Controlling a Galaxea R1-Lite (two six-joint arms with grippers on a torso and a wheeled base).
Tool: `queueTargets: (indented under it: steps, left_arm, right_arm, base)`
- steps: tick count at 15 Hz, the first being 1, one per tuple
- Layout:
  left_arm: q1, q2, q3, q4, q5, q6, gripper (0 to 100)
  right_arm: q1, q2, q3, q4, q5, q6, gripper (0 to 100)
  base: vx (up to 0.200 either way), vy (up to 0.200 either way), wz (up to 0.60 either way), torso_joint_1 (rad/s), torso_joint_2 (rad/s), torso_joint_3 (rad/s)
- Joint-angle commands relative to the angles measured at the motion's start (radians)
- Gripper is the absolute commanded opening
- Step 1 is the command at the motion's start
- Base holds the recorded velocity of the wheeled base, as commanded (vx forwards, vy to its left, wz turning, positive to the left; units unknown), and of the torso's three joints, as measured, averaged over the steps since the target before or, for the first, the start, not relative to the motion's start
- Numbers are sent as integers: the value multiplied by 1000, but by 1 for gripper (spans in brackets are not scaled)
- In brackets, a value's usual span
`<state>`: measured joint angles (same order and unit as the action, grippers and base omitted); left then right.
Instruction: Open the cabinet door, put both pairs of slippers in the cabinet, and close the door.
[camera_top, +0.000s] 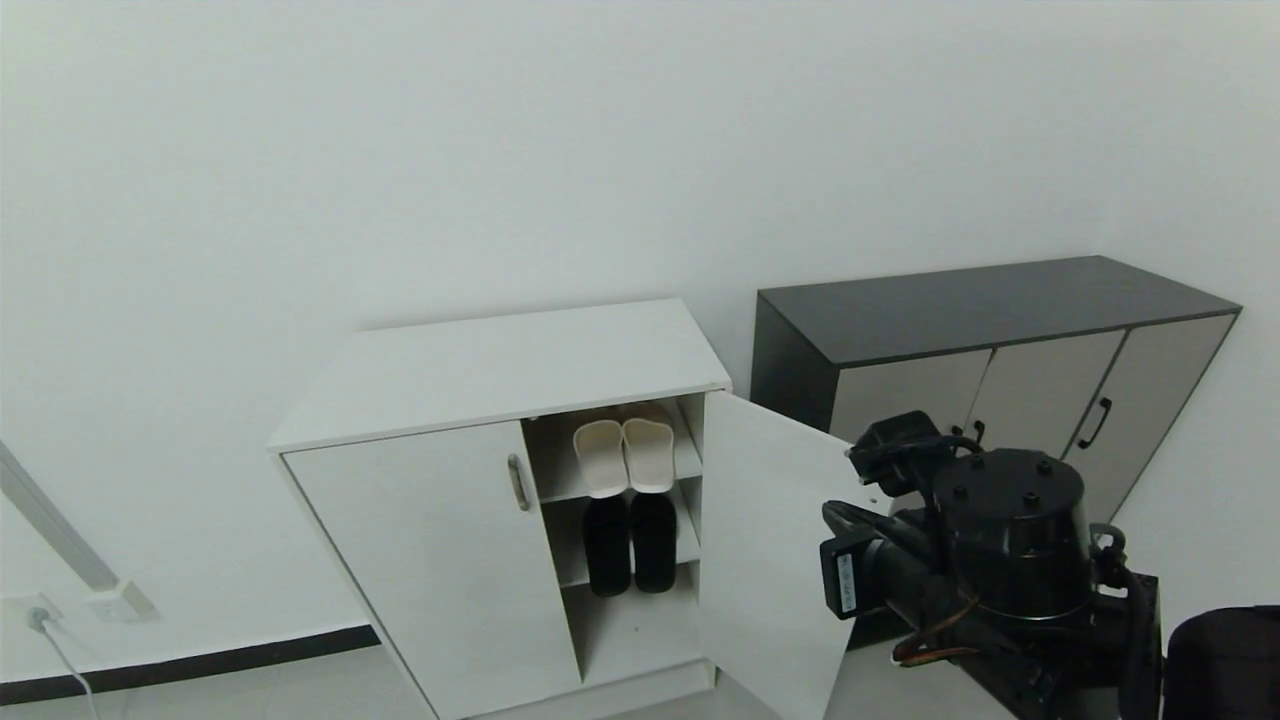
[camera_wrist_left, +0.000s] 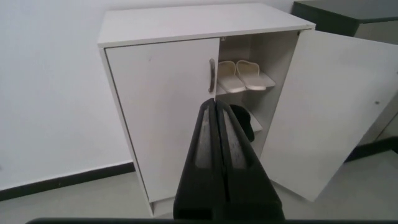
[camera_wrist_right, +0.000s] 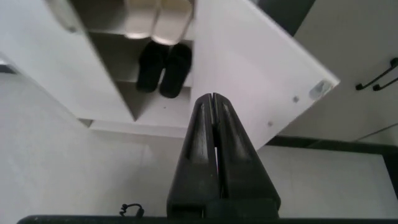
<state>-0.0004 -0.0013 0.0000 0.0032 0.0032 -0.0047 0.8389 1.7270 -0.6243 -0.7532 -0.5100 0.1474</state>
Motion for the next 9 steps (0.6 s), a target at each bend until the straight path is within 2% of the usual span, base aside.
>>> queueTargets:
  steps: [1,2,5,8,9]
  left_arm:
    - [0,1,0,0,0,-1,0]
    - [0,1,0,0,1,0,0]
    - [0,1,0,0,1,0,0]
    - [0,1,0,0,1,0,0]
    - [0,1,0,0,1,0,0]
  right_arm:
    - [-1,5,1,0,-1,0,0]
    - [-4,8,1,-2,-1,4,0]
    - [-21,26,-6,0,-1,3,0]
    - [-107,75,-126,18,7,-31,0]
    - [-147,95,-190,61,8,-42,0]
  base:
    - [-200,0,0,-17,2,7]
    - [-200,0,0,-2,7,2]
    - [0,0,0,0,0,0]
    - [0,0,0,0,0,0]
    - [0,0,0,0,0,0]
